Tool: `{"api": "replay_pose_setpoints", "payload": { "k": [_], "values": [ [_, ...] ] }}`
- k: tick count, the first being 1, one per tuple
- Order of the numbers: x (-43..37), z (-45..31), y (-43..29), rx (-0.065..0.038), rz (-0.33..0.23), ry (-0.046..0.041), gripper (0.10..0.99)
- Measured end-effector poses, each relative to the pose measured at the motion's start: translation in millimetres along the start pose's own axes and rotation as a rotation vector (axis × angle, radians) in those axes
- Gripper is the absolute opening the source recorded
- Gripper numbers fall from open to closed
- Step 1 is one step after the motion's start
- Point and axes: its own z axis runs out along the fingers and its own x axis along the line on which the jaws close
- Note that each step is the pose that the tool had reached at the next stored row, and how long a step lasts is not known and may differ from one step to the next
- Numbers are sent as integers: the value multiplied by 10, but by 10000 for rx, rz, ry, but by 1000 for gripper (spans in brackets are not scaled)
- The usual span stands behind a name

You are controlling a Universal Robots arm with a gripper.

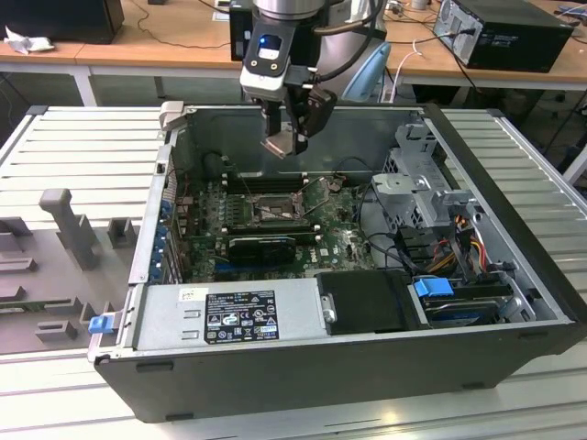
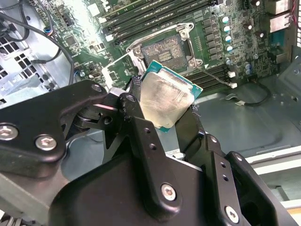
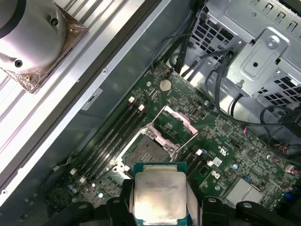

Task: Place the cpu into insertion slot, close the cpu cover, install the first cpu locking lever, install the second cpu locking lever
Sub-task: 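Place the cpu into insertion slot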

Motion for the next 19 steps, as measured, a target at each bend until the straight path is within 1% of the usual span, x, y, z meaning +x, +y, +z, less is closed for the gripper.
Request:
{"api": "replay_pose_setpoints", "payload": {
  "k": [6,10,14,16,19],
  "values": [
    [-1,21,-2,15,60,7,533],
    [-1,32,-2,-3,820,-55,533],
    [-1,68,-6,-30,2291,-178,533],
    [-2,83,-7,-40,2842,-224,533],
    [-2,96,-8,-45,3199,-252,533]
  ]
}}
